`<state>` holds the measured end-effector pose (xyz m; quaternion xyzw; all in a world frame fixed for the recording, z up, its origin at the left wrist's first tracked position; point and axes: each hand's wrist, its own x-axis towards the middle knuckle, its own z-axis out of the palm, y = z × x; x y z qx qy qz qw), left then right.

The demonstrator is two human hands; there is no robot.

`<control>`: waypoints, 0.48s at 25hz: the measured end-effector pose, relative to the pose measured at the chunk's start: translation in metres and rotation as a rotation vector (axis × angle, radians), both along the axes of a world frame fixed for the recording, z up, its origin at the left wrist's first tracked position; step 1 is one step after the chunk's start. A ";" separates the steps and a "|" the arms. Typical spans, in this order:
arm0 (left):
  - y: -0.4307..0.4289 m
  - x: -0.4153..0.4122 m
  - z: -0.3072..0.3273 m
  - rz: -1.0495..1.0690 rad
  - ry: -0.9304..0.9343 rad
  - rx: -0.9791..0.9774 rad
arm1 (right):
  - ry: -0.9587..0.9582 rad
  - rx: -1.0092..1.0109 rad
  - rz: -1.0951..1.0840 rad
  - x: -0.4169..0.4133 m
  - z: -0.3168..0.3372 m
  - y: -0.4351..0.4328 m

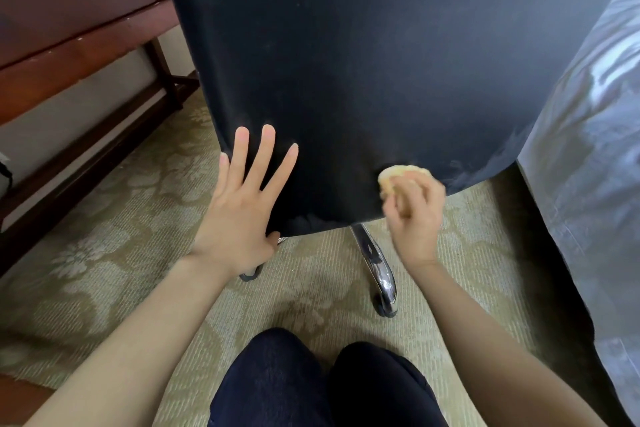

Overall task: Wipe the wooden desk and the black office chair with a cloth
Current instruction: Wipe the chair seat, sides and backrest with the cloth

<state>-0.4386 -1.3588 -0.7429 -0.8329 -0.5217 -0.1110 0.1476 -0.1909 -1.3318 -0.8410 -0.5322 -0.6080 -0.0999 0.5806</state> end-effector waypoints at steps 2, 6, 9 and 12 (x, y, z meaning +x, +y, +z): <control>-0.001 -0.001 0.002 -0.014 -0.003 -0.023 | 0.248 -0.041 -0.161 0.015 0.007 0.005; -0.002 -0.006 0.006 -0.060 -0.038 -0.083 | 1.200 -0.131 -0.444 0.029 0.023 0.029; -0.003 -0.008 0.008 -0.094 -0.061 -0.121 | 1.529 -0.189 -0.346 0.003 0.025 0.030; -0.004 -0.008 0.010 -0.106 -0.070 -0.158 | 1.237 -0.108 -0.335 -0.057 0.027 0.010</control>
